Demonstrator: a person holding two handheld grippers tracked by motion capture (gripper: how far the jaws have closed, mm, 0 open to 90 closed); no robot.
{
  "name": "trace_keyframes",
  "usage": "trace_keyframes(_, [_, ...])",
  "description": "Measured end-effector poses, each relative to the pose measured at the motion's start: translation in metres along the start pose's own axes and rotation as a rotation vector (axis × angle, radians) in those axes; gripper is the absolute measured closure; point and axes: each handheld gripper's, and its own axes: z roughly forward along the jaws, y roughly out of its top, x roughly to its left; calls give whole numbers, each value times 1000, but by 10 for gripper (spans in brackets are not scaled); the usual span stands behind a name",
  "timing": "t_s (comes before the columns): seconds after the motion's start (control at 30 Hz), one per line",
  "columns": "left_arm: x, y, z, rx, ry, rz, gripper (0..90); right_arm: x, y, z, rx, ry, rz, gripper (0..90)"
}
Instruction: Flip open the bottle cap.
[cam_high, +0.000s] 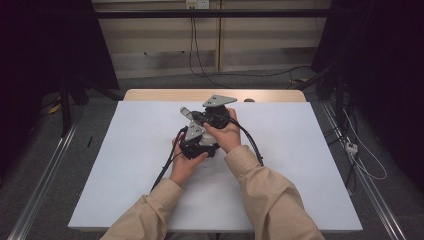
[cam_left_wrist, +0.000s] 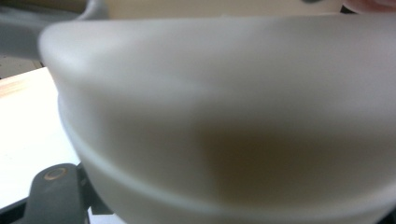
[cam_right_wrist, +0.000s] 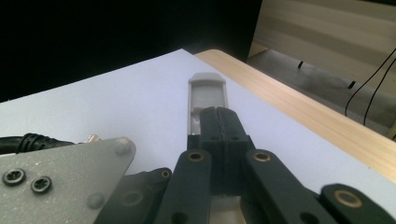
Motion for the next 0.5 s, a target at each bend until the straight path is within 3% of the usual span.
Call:
trace_keyframes(0.27, [1,0,-1,2,-14,5,178,-1,2,-4,-9,2,9,900])
trace_keyframes(0.5, [3,0,-3,5,-3,-27,114,-1,2,-8,-10,-5,8,848])
